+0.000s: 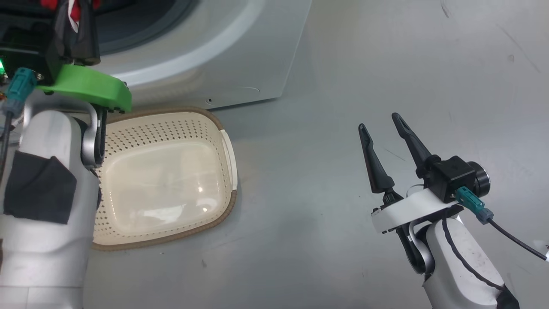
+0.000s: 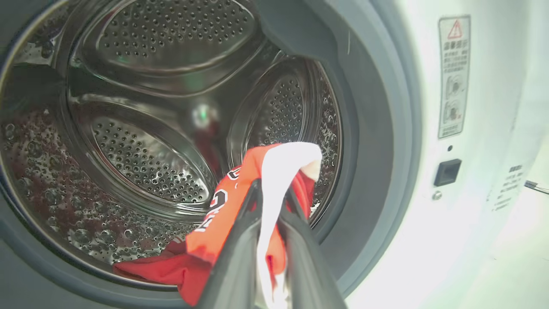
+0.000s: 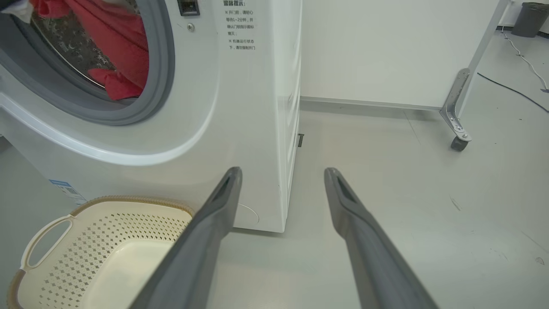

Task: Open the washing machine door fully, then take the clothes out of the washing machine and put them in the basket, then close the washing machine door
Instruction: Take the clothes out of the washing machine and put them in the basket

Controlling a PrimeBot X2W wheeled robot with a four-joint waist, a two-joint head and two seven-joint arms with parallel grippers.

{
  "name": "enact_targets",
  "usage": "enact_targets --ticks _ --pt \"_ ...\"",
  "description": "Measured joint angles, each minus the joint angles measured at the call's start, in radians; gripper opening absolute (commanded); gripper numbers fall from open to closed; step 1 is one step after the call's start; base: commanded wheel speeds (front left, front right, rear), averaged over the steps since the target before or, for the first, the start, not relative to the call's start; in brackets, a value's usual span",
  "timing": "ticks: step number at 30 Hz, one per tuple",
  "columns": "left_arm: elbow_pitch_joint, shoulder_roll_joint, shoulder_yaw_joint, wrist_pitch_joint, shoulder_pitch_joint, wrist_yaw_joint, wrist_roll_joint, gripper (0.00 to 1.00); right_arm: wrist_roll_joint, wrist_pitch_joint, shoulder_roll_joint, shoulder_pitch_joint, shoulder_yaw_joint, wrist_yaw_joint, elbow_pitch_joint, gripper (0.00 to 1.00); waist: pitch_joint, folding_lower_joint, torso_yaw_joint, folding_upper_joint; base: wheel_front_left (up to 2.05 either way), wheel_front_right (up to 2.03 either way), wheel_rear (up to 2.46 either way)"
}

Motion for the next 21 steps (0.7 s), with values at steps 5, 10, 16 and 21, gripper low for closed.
enact_targets --ticks 5,10,16,21 --pt "-0.049 -0.003 0.002 -0.002 0.047 0.014 0.0 0.0 -0.003 0.0 0.0 0.025 -0.011 0.003 0.009 1.0 -0.047 0.0 0.019 0.0 0.0 0.0 0.0" --pt "-0.138 -0.006 0.015 -0.006 0.094 0.029 0.001 0.0 -0.01 0.0 0.0 0.056 -0.015 0.009 0.021 1.0 -0.108 0.0 0.038 0.0 0.0 0.0 0.0" --pt "-0.296 -0.007 0.044 -0.007 0.117 0.039 0.016 0.0 -0.01 0.0 0.0 0.087 -0.017 0.018 0.027 1.0 -0.177 0.0 0.055 0.0 0.0 0.0 0.0" --pt "-0.383 -0.009 0.047 -0.008 0.172 0.047 0.03 0.0 -0.01 0.0 0.0 0.112 -0.018 0.018 0.027 1.0 -0.227 0.0 0.063 0.0 0.0 0.0 0.0"
